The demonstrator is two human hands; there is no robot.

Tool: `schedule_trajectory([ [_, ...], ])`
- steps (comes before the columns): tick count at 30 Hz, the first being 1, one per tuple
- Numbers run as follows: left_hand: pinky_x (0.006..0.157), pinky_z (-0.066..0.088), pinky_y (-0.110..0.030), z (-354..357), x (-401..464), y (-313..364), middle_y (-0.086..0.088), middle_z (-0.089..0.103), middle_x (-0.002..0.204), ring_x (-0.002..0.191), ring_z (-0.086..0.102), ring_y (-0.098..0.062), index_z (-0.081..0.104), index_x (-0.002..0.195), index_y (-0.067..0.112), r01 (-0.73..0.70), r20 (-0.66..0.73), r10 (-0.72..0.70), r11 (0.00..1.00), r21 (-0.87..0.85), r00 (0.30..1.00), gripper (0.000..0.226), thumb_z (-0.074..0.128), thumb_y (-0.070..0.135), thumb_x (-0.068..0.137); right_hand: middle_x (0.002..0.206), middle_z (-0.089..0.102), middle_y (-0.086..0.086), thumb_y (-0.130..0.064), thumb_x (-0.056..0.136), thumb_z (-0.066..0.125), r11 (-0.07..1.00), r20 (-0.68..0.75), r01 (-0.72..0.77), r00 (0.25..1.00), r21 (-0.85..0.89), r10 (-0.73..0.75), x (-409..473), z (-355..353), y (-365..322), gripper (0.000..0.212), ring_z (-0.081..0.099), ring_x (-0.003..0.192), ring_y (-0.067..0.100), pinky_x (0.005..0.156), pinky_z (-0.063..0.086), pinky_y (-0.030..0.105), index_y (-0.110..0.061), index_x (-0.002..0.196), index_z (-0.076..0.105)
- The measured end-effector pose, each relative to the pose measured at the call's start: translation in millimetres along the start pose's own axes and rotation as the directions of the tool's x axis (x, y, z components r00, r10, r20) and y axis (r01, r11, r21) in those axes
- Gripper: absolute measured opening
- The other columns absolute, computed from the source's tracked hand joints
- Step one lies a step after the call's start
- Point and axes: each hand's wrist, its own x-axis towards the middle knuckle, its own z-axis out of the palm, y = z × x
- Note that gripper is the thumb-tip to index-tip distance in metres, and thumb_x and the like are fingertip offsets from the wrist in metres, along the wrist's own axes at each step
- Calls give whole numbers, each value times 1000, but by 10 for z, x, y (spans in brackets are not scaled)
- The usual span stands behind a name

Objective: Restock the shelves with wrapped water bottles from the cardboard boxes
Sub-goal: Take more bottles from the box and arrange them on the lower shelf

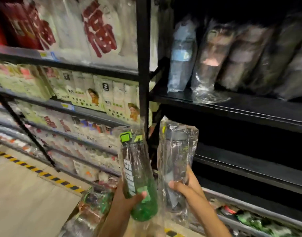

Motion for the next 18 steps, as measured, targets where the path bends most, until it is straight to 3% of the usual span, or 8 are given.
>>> schedule_trajectory([
  [2, 85, 64, -37, 469, -115, 150, 3, 65, 133, 114, 66, -20, 49, 138, 34, -75, 29, 74, 997, 27, 997, 100, 104, 15, 57, 134, 68, -15, -39, 68, 88, 999, -43, 43, 998, -11, -43, -223, -334, -140, 92, 66, 121, 7, 108, 52, 40, -47, 147, 44],
  [4, 62, 54, -10, 947, -301, 322, 18, 60, 111, 90, 60, 6, 42, 136, 34, -110, 85, 106, 993, 34, 991, 83, 84, -8, 79, 126, 71, -14, -32, 71, 86, 996, -99, 83, 991, -30, -86, -431, -699, -211, 77, 69, 116, 9, 103, 55, 37, -58, 134, 52],
  [5, 63, 51, -8, 1151, -378, 352, 23, 59, 113, 91, 60, 13, 41, 140, 35, -144, 145, 135, 988, 54, 980, 84, 82, -8, 81, 122, 72, -17, -25, 76, 85, 993, -124, 106, 986, -49, -111, -541, -865, -252, 70, 69, 113, 7, 97, 56, 31, -63, 126, 55],
  [7, 74, 51, -6, 1525, -506, 311, 31, 65, 122, 112, 60, 15, 44, 137, 45, -228, 237, 197, 967, 111, 951, 87, 89, 7, 73, 116, 71, -30, -14, 83, 83, 988, -182, 136, 972, -68, -147, -750, -1218, -296, 70, 68, 109, -2, 87, 54, 18, -65, 120, 51],
  [10, 83, 53, -9, 1990, -688, 261, 34, 62, 132, 123, 58, 10, 43, 142, 48, -272, 322, 245, 962, 40, 914, 93, 88, 20, 65, 112, 69, -35, -21, 79, 83, 984, -253, 160, 952, -74, -174, -1020, -1658, -432, 68, 67, 107, -7, 81, 51, 11, -57, 124, 47],
  [12, 91, 57, -22, 2291, -785, 251, 26, 62, 139, 125, 61, 1, 41, 147, 47, -277, 384, 255, 961, 2, 887, 101, 92, 25, 63, 122, 68, -27, -32, 71, 85, 984, -292, 157, 940, -85, -176, -1135, -1907, -490, 71, 65, 118, 1, 93, 54, 21, -52, 130, 51],
  [15, 111, 48, -48, 2634, -911, 348, 15, 60, 145, 133, 59, -11, 38, 153, 43, -313, 409, 275, 949, 29, 870, 115, 99, 40, 55, 135, 63, -21, -48, 64, 92, 977, -315, 194, 925, -91, -213, -1258, -2171, -647, 77, 60, 130, 11, 108, 51, 45, -59, 129, 52],
  [18, 109, 50, -49, 2884, -919, 523, 13, 65, 138, 126, 64, -13, 43, 149, 40, -393, 369, 345, 917, 61, 863, 108, 95, 38, 55, 141, 58, -20, -59, 61, 93, 967, -311, 229, 916, -110, -252, -1251, -2360, -825, 96, 57, 132, 10, 110, 50, 48, -46, 143, 45],
])
